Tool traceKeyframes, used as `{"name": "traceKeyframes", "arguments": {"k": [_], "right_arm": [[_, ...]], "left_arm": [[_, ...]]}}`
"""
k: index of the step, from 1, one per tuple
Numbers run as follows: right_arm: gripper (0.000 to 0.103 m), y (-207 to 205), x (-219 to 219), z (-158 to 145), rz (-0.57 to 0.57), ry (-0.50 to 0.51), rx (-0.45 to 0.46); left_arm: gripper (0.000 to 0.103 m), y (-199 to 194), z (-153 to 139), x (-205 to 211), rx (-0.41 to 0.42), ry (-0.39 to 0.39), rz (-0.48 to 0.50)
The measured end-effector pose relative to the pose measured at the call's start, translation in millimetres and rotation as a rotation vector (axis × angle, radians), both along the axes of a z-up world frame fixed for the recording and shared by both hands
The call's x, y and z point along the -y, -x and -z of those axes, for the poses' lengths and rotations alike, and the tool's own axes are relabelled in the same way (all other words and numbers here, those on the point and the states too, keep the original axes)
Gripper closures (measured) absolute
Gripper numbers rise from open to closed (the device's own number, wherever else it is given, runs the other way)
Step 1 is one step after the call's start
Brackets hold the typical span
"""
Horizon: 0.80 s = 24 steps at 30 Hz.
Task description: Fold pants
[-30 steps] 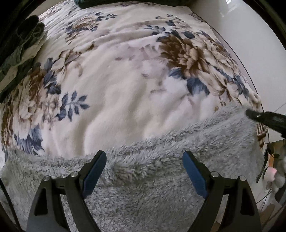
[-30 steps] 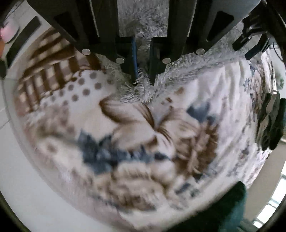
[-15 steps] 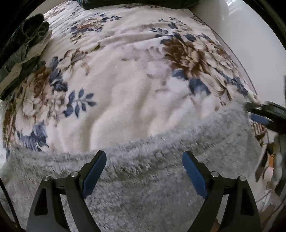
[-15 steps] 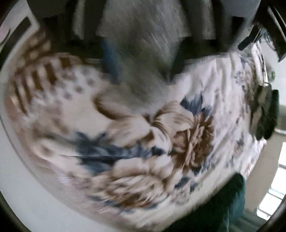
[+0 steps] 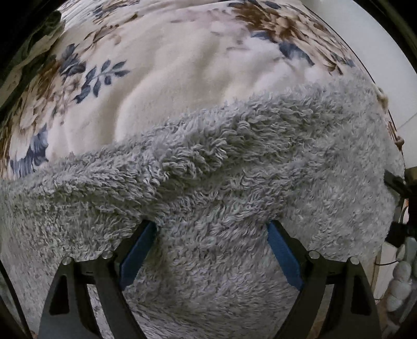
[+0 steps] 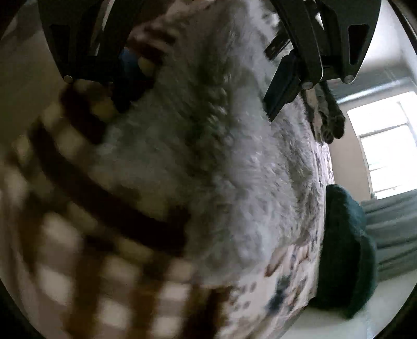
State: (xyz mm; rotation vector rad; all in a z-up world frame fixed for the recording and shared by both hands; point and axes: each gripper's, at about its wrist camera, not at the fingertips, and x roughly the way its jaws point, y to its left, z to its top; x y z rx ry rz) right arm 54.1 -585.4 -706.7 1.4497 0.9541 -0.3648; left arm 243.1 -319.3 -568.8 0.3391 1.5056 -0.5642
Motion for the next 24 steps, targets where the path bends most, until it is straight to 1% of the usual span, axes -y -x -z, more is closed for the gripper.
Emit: {"name": "traceKeyframes", "arguments": {"k": [1, 2, 3, 5, 7, 8, 9, 10, 11, 12, 14, 16, 18, 19, 21, 24], "right_arm": [[0.038, -0.9, -2.0, -3.6, -0.010, 0.040, -0.025], [0.054, 2.3, -2.8, -6.5, -0.008, 0.057, -0.060], [0.066, 11.4, -1.3, -9.5, 0.022, 0.057, -0.055], [0.070, 34.5, 3.3, -16.0, 0.083, 0.050, -0.027], [0.070, 45.1, 5.1, -22.2, 0.090, 0.026, 0.085], [0.069, 47.2, 4.0, -23.1, 0.097, -0.019, 0.184], [0.057, 46.4, 4.2, -23.2, 0.095, -0.024, 0.189], [0.050, 41.3, 4.9, -20.2, 0.069, -0.022, 0.151], [0.043, 35.1, 5.3, -13.8, 0.042, -0.035, 0.137], [0.043, 30.4, 6.5, -8.1, 0.034, -0.050, 0.138], [0.042, 19.6, 6.4, 6.8, 0.030, -0.094, 0.164], [0.036, 11.4, 6.8, 17.0, 0.026, -0.115, 0.188], [0.025, 4.8, 3.1, 24.9, 0.047, -0.134, 0.230], [0.024, 0.2, 1.9, 27.2, 0.057, -0.139, 0.250], [0.023, -4.6, 1.5, 28.9, 0.079, -0.146, 0.289], [0.025, -15.2, -5.9, 24.3, 0.093, -0.146, 0.388]], "left_arm": [[0.015, -0.9, -0.2, -0.3, -0.005, 0.001, 0.000], [0.015, -1.8, -0.6, -0.2, -0.010, 0.003, -0.002], [0.015, -3.3, -1.6, -0.8, -0.013, 0.007, -0.005], [0.015, -6.7, -3.5, -3.2, -0.016, 0.007, -0.008], [0.015, -8.8, -3.2, -7.2, -0.022, 0.009, -0.017], [0.012, -9.2, -1.8, -9.4, -0.025, 0.012, -0.022], [0.008, -9.0, 0.7, -12.0, -0.032, 0.015, -0.028], [0.007, -9.2, 5.0, -12.9, -0.043, 0.019, -0.034], [0.005, -10.6, 9.3, -12.6, -0.053, 0.017, -0.039], [0.002, -12.7, 13.6, -11.9, -0.061, 0.012, -0.042], [0.000, -17.8, 20.9, -10.0, -0.083, 0.009, -0.051], [0.000, -22.2, 27.3, -9.9, -0.093, 0.002, -0.059], [0.000, -26.7, 32.5, -7.7, -0.101, -0.009, -0.065], [0.000, -27.8, 34.0, -6.7, -0.096, -0.017, -0.065], [0.000, -27.4, 34.9, -4.1, -0.076, -0.022, -0.066], [0.000, -28.3, 32.9, 1.4, -0.096, -0.051, -0.070]]}}
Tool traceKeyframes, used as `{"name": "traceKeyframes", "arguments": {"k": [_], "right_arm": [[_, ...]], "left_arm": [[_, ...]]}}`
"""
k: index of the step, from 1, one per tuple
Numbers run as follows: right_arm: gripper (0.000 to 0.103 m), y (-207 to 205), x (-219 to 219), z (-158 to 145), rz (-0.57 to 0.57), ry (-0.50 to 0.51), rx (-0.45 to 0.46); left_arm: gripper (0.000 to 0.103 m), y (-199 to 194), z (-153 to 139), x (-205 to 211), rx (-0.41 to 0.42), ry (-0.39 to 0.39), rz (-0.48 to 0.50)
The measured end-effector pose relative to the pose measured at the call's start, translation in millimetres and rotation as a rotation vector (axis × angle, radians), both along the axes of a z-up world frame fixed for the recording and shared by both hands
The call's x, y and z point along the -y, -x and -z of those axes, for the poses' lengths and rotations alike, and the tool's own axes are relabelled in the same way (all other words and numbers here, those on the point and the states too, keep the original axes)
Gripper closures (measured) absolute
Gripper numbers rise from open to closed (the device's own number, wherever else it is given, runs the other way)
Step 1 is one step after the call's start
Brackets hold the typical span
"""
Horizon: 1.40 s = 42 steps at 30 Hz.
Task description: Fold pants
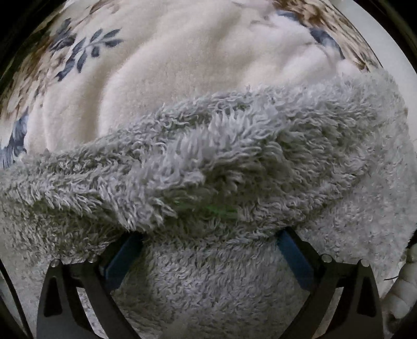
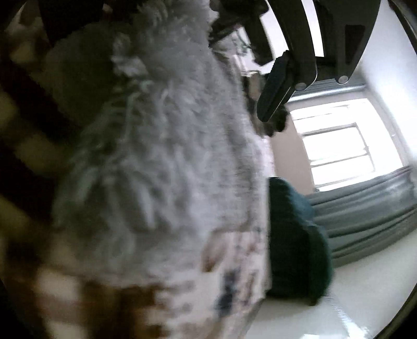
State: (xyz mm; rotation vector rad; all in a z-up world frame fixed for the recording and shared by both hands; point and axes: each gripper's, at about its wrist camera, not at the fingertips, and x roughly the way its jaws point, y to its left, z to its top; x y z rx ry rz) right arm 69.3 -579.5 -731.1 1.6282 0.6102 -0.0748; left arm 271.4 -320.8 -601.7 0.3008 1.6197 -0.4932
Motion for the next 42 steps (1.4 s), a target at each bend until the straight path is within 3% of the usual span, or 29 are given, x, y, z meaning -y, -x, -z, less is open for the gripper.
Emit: {"name": "traceKeyframes", "arguments": {"k": [2, 4, 6, 8, 13, 19, 23, 27, 31, 35, 40, 42], "right_arm": [[0.025, -7.7, -6.2, 0.2, -0.016, 0.007, 0.009], [0.034, -17.1, -11.2, 10.1, -0.050, 0.027, -0.063], [0.074, -19.3, -11.7, 21.7, -0.049, 0.043, -0.148], [0.082, -10.3, -9.5, 27.3, -0.008, 0.016, -0.161], [0.084, 3.3, -19.4, -7.7, 0.010, 0.136, -0.187], [0.084, -26.8, -70.7, -104.6, -0.080, 0.436, -0.182], [0.084, -61.4, -144.6, -172.7, -0.166, 0.671, -0.175], [0.084, -106.9, -252.4, -206.4, -0.290, 0.879, -0.190], [0.084, -156.0, -381.0, -190.9, -0.469, 1.062, -0.203], [0.084, -187.1, -523.8, -130.7, -0.731, 1.224, -0.209], [0.082, -183.7, -625.3, -88.2, -0.980, 1.415, -0.199], [0.067, -177.5, -643.9, -72.9, -1.107, 1.471, -0.241]], "left_arm": [[0.000, -4.3, -5.3, 1.4, -0.006, 0.019, -0.032], [0.000, -5.3, -9.1, -2.5, -0.004, 0.043, -0.057], [0.000, -4.5, -14.4, -6.3, 0.003, 0.058, -0.061], [0.000, -3.0, -24.5, -12.4, 0.006, 0.076, -0.068], [0.000, -13.0, -57.1, -46.7, 0.049, 0.103, -0.144], [0.000, -29.0, -85.8, -136.5, 0.072, 0.109, -0.309], [0.000, -16.5, -100.5, -206.5, 0.088, 0.100, -0.391], [0.000, -16.6, -115.9, -286.4, 0.111, 0.060, -0.466], [0.000, -13.2, -117.1, -340.1, 0.117, 0.028, -0.524], [0.000, -9.3, -116.9, -406.6, 0.147, -0.023, -0.561], [0.000, -7.7, -112.1, -462.6, 0.152, -0.045, -0.614], [0.000, -11.0, -108.5, -470.2, 0.155, -0.039, -0.622]]}}
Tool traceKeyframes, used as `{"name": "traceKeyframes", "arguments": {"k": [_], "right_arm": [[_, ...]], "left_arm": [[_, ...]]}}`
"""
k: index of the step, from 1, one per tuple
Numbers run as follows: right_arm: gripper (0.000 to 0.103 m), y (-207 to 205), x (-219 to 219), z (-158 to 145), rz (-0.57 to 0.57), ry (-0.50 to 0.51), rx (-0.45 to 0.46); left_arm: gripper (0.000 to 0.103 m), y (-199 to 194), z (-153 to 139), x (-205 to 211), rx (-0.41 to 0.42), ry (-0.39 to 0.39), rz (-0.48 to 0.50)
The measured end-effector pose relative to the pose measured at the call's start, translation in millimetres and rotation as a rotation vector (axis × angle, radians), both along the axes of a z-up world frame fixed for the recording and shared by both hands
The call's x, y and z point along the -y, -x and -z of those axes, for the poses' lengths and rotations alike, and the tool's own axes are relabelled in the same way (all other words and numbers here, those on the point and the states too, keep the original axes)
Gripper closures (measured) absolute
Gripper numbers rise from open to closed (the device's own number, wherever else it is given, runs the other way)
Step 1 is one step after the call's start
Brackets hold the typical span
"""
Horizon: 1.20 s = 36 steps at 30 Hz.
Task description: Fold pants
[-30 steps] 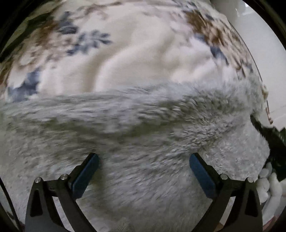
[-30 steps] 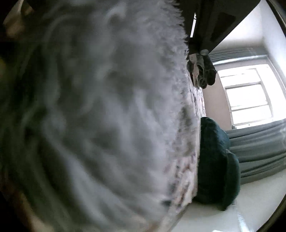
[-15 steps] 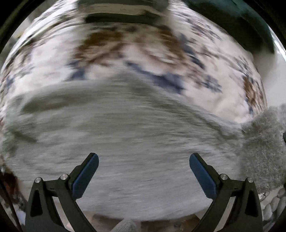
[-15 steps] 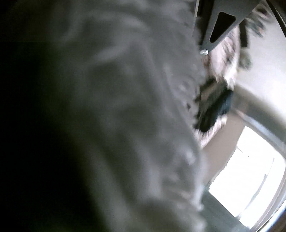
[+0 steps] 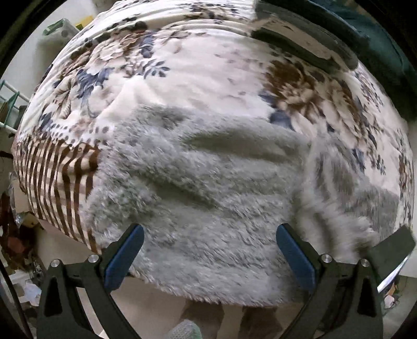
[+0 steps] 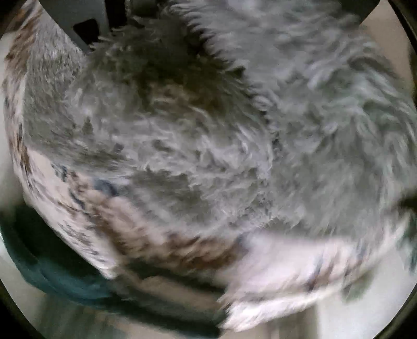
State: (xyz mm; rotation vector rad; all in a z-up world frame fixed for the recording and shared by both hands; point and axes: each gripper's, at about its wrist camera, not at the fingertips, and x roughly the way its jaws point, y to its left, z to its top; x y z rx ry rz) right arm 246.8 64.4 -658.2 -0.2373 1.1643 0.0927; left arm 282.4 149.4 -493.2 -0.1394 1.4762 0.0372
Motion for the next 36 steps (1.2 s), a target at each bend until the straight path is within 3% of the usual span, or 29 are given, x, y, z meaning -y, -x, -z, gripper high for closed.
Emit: {"name": "traceKeyframes", "arguments": {"k": [1, 3, 4, 7, 10, 13, 16, 17, 18, 20, 21, 23, 26, 30, 33, 36], "right_arm": [[0.063, 10.8, 2.8, -5.3, -0.018, 0.005, -0.013], [0.023, 17.7, 9.8, -28.3, -0.049, -0.093, -0.064], [0.015, 15.2, 26.1, -40.8, -0.056, -0.178, -0.084], [0.014, 25.4, 67.4, -70.6, -0.028, -0.442, -0.139], [0.014, 45.6, 129.0, -97.4, 0.141, -0.615, -0.159], [0.014, 61.9, 196.0, -101.3, 0.386, -0.600, -0.181], [0.014, 70.0, 257.9, -81.9, 0.603, -0.585, -0.218], [0.014, 74.1, 277.2, -72.3, 0.675, -0.587, -0.234], [0.014, 75.6, 292.3, -62.1, 0.728, -0.607, -0.247], [0.014, 81.0, 313.2, -44.4, 0.804, -0.660, -0.272], [0.014, 83.2, 319.0, -37.5, 0.828, -0.669, -0.288], [0.014, 85.6, 322.5, -30.9, 0.840, -0.682, -0.300], [0.014, 80.8, 320.7, -23.8, 0.818, -0.682, -0.316], [0.014, 69.7, 314.1, -23.3, 0.784, -0.635, -0.330], [0.014, 63.5, 313.4, -29.9, 0.770, -0.606, -0.325], [0.014, 60.4, 304.1, -48.5, 0.732, -0.520, -0.316]], "left_arm": [[0.000, -2.8, 1.8, 0.2, 0.001, 0.008, -0.005], [0.000, -9.4, 3.8, 0.8, 0.005, 0.044, -0.013], [0.000, -11.0, 1.9, 0.7, 0.007, 0.065, -0.015], [0.000, -21.0, 1.0, 16.8, 0.005, 0.146, -0.007], [0.000, -28.9, 12.1, 43.7, -0.034, 0.204, 0.048], [0.000, -33.6, 40.0, 75.4, -0.131, 0.247, 0.119], [0.003, -30.1, 75.5, 101.9, -0.213, 0.218, 0.193], [0.021, -27.4, 83.8, 107.2, -0.231, 0.204, 0.214], [0.048, -23.5, 87.5, 110.9, -0.228, 0.199, 0.234], [0.079, -17.3, 77.1, 112.5, -0.199, 0.233, 0.263], [0.082, -13.9, 64.2, 110.4, -0.169, 0.234, 0.276], [0.083, -8.8, 47.7, 100.5, -0.149, 0.245, 0.264], [0.081, -5.3, 60.9, 79.9, -0.221, 0.256, 0.192], [0.067, -10.9, 63.6, 68.3, -0.243, 0.321, 0.137], [0.066, -9.2, 46.5, 59.2, -0.199, 0.298, 0.118], [0.066, 2.2, 15.7, 34.4, -0.049, 0.270, 0.052]]}}
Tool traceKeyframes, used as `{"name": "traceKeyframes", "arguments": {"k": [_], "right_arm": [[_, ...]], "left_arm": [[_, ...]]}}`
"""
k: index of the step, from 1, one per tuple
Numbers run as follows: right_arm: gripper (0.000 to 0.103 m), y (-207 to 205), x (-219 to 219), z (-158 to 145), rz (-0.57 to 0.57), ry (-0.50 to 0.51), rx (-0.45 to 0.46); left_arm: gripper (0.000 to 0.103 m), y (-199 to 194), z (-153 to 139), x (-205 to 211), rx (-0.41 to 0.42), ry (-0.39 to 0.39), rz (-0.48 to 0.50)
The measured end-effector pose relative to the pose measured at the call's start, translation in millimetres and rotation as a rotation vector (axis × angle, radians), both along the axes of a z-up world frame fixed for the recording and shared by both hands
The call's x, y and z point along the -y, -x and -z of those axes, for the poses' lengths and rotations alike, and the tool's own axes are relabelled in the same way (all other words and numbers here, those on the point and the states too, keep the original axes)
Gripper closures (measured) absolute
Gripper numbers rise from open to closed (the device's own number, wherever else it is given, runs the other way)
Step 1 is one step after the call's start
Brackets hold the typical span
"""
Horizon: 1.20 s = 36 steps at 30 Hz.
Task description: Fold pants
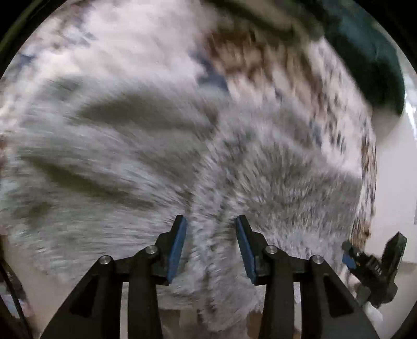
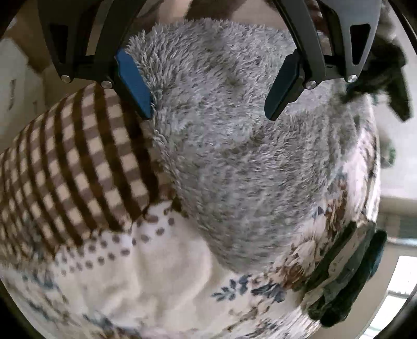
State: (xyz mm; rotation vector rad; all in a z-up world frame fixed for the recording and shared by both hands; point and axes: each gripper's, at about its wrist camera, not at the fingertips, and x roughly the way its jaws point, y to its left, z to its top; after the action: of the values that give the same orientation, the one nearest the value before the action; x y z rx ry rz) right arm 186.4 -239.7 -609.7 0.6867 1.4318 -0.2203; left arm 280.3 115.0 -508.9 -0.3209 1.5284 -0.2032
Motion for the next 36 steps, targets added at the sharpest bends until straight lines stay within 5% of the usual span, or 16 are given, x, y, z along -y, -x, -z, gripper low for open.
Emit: {"name": "traceKeyframes", "arguments": {"k": [1, 3, 7, 11, 17, 20, 21, 23, 25, 27, 31, 33, 36], "right_arm": [[0.014, -4.6, -6.9, -5.6, -0.030, 0.029, 0.001], [0.014, -13.9, -22.6, -12.7, -0.084, 0.056, -0.001], [0.014, -41.6, -68.1, -20.0, -0.201, 0.073, 0.017], [0.014, -72.3, -113.8, -19.9, -0.273, 0.047, 0.034], [0.014, -101.6, -167.6, -12.1, -0.376, 0.058, 0.005], [0.014, -110.9, -188.2, -2.6, -0.432, 0.073, -0.020], [0.014, -113.4, -193.7, 1.7, -0.445, 0.075, -0.030], [0.014, -114.9, -201.7, 8.1, -0.458, 0.070, -0.050], [0.014, -116.1, -207.8, 15.3, -0.459, 0.065, -0.070], [0.014, -117.3, -211.6, 20.6, -0.455, 0.061, -0.078], [0.014, -117.8, -216.2, 24.3, -0.449, 0.056, -0.082], [0.014, -118.2, -216.4, 25.0, -0.444, 0.048, -0.080], [0.014, -115.9, -210.8, 23.3, -0.435, 0.031, -0.068]], "left_arm": [[0.060, 4.4, -8.9, -9.3, 0.046, -0.011, -0.027], [0.000, 12.7, -18.9, -34.9, 0.102, -0.019, -0.085], [0.000, 39.1, -21.3, -102.7, 0.148, 0.003, -0.385], [0.000, 87.0, -0.6, -172.9, 0.162, 0.131, -0.784], [0.002, 94.3, 71.0, -200.8, 0.115, 0.224, -0.933], [0.020, 83.0, 78.6, -201.5, 0.159, 0.241, -0.937], [0.043, 78.2, 71.7, -199.2, 0.205, 0.212, -0.922], [0.063, 67.0, 62.6, -194.2, 0.273, 0.211, -0.862], [0.062, 56.8, 66.4, -194.1, 0.274, 0.223, -0.850], [0.050, 51.7, 87.2, -198.4, 0.215, 0.230, -0.867], [0.051, 50.6, 107.9, -208.4, 0.208, 0.286, -0.897], [0.074, 49.6, 98.8, -206.6, 0.239, 0.269, -0.865], [0.086, 50.0, 75.7, -199.2, 0.290, 0.238, -0.818]]}}
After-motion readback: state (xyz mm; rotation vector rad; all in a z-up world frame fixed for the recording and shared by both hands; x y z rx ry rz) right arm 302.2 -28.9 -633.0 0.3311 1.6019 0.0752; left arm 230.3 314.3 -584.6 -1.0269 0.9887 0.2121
